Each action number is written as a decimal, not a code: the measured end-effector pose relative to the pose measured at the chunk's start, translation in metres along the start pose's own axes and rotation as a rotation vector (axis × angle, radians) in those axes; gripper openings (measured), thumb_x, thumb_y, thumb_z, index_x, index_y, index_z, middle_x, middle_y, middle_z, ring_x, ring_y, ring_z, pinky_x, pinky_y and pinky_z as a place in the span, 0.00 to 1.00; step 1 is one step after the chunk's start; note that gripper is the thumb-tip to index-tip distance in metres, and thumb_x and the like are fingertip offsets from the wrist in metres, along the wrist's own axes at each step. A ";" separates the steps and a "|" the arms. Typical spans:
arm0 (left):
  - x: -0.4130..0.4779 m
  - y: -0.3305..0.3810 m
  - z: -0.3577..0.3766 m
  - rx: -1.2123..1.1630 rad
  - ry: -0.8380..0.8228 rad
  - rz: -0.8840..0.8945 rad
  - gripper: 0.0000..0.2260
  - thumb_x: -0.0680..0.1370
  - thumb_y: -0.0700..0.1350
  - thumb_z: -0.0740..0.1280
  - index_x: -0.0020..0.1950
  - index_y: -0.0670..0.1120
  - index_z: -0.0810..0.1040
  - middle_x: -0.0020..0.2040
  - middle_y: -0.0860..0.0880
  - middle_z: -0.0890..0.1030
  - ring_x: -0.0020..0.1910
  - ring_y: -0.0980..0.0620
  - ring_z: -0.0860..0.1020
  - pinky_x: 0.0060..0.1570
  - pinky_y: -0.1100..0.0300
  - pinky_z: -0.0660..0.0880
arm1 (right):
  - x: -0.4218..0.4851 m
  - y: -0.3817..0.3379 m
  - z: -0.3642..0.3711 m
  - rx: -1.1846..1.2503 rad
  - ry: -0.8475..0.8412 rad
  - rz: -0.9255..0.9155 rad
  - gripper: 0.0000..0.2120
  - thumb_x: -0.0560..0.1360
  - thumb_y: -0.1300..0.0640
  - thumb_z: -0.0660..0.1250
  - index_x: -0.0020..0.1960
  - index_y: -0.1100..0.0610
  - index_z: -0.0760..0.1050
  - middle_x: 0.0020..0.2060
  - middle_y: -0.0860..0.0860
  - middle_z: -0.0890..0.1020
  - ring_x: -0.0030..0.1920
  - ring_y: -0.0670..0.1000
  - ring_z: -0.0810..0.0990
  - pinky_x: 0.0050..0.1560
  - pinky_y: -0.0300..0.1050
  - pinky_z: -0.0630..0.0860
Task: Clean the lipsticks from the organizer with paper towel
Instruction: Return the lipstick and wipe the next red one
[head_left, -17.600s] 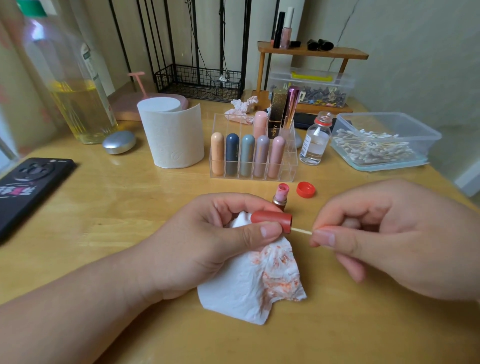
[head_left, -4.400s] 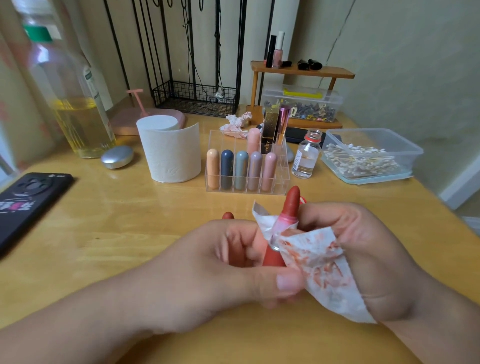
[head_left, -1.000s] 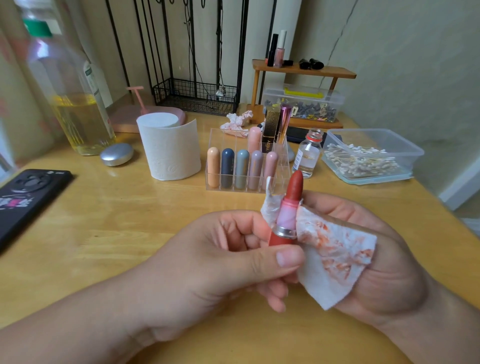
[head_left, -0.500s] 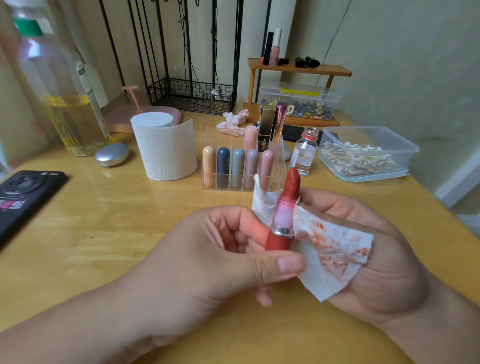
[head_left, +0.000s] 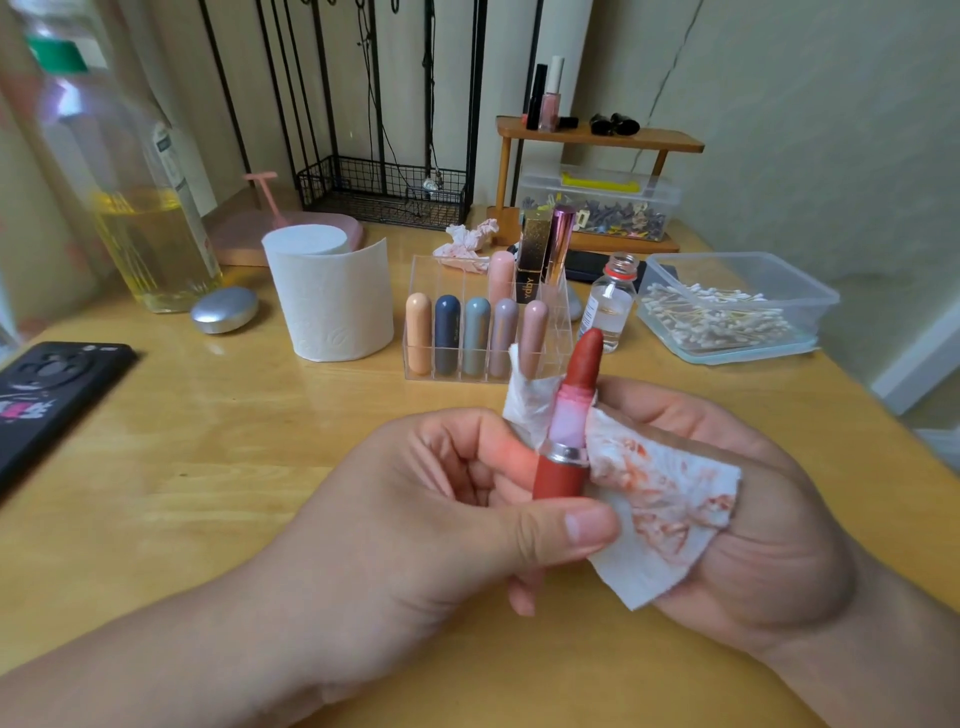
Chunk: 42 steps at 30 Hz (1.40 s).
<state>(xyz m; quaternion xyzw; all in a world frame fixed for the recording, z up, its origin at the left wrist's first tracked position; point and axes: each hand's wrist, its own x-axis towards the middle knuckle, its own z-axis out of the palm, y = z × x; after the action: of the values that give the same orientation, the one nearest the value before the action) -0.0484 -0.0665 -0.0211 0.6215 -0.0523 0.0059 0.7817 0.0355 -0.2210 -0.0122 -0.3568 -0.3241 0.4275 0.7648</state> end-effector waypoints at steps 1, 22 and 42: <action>0.000 0.000 0.001 0.005 0.003 -0.003 0.09 0.64 0.41 0.79 0.37 0.42 0.81 0.41 0.32 0.81 0.29 0.48 0.76 0.28 0.60 0.75 | 0.000 0.000 -0.001 -0.003 -0.003 0.003 0.15 0.77 0.62 0.65 0.59 0.72 0.72 0.46 0.62 0.77 0.44 0.60 0.77 0.45 0.62 0.73; 0.000 -0.007 -0.004 0.089 0.019 0.022 0.09 0.68 0.49 0.76 0.40 0.44 0.84 0.36 0.41 0.81 0.35 0.49 0.78 0.35 0.60 0.76 | -0.001 0.000 -0.006 -0.076 0.028 -0.023 0.13 0.76 0.59 0.69 0.52 0.69 0.76 0.47 0.67 0.71 0.42 0.63 0.70 0.41 0.52 0.75; -0.001 -0.001 -0.003 0.054 0.095 0.028 0.09 0.63 0.45 0.79 0.37 0.43 0.82 0.32 0.43 0.82 0.25 0.46 0.78 0.29 0.60 0.75 | -0.006 -0.008 -0.011 -0.445 0.211 -0.040 0.11 0.69 0.62 0.76 0.48 0.68 0.81 0.42 0.64 0.84 0.42 0.58 0.83 0.45 0.49 0.80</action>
<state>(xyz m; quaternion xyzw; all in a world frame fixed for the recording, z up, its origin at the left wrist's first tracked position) -0.0490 -0.0636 -0.0224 0.6405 -0.0234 0.0477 0.7661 0.0452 -0.2324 -0.0123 -0.5525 -0.3357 0.2909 0.7053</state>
